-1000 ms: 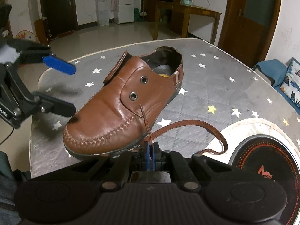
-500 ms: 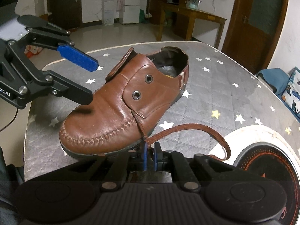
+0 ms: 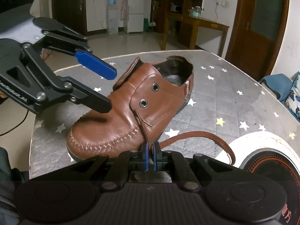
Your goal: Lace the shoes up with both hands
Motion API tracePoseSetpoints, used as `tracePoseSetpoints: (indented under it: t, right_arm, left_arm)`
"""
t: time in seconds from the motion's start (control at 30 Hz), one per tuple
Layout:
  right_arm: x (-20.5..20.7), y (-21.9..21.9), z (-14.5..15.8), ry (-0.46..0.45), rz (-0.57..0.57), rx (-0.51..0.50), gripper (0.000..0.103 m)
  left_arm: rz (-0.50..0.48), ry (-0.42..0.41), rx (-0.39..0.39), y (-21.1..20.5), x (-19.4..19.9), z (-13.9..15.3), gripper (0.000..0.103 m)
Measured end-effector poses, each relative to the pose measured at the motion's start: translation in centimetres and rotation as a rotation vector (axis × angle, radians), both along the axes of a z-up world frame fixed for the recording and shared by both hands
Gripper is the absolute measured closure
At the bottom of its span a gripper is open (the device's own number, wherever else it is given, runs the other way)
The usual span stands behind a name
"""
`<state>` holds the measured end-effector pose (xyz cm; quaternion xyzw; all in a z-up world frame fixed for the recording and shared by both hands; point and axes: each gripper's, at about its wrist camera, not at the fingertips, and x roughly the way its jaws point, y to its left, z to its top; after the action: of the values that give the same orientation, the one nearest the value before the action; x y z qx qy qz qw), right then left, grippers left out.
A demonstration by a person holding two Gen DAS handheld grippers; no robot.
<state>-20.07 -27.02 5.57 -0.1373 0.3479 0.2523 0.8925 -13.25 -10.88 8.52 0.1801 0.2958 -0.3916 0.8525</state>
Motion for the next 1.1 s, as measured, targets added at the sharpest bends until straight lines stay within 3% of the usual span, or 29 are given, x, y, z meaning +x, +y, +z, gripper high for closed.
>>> tracePoseSetpoints:
  t: [0.3, 0.7, 1.1]
  right_arm:
    - [-0.4, -0.3, 0.7, -0.024, -0.02, -0.016, 0.099]
    - [-0.6, -0.3, 1.1, -0.043, -0.009, -0.024, 0.099]
    - [0.2, 0.0, -0.3, -0.018, 0.02, -0.041, 0.096]
  left_arm:
    - [-0.091, -0.071, 0.081, -1.2, -0.2, 0.1, 0.052]
    - [-0.182, -0.041, 0.168, -2.6, 1.8, -0.4, 0.053]
    - [-0.227, -0.042, 0.179, -2.7, 2.2, -0.8, 0.053]
